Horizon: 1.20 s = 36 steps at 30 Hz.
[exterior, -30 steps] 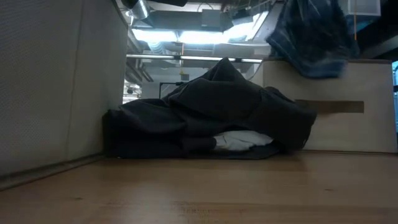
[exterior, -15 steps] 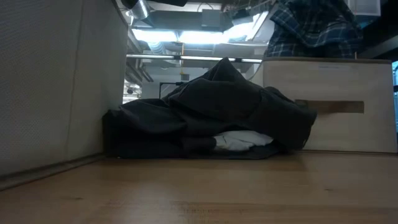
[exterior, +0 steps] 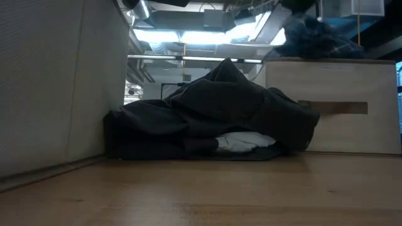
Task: Sort clothes
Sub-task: Put the blue shirt into the top brown laundry bin
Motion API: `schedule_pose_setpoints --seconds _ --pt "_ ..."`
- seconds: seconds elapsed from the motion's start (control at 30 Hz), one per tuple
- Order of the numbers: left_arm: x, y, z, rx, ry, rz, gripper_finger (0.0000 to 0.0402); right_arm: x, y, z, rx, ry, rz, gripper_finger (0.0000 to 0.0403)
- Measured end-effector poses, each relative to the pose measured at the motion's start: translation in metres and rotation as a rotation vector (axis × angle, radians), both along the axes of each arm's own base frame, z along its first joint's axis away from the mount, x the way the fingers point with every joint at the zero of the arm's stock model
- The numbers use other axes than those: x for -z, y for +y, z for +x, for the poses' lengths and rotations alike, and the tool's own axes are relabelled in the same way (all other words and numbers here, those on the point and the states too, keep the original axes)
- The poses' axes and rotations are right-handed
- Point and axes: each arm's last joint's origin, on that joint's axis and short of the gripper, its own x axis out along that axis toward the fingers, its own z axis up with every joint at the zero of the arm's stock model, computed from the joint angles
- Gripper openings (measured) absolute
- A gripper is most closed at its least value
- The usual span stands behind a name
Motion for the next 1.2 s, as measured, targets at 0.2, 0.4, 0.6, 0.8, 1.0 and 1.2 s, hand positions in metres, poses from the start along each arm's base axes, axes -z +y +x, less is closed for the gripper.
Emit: schedule_pose_setpoints --seconds 0.2,0.4,0.6,0.8,1.0,1.2 --pt "0.0 0.0 0.0 0.001 0.0 0.0 0.0166 0.049 -0.025 0.011 0.016 0.039 0.269 0.0005" --pt "0.0 0.0 0.0 0.001 0.001 0.0 0.0166 0.116 -0.03 0.023 -0.029 0.101 0.476 0.0005" --pt "0.0 0.0 0.0 0.001 0.001 0.0 0.0166 0.18 -0.032 0.028 -0.043 0.13 0.596 0.0005" --pt "0.0 0.0 0.0 -0.001 0.0 -0.003 0.0166 0.219 -0.03 0.027 -0.042 0.136 0.623 0.0006" --pt "0.0 0.0 0.0 -0.002 -0.001 -0.005 0.0166 0.225 -0.032 0.028 -0.019 0.105 0.596 0.0057" --pt "0.0 0.0 0.0 0.001 0.001 0.001 0.0166 0.193 -0.035 0.031 -0.028 0.087 0.566 0.015"
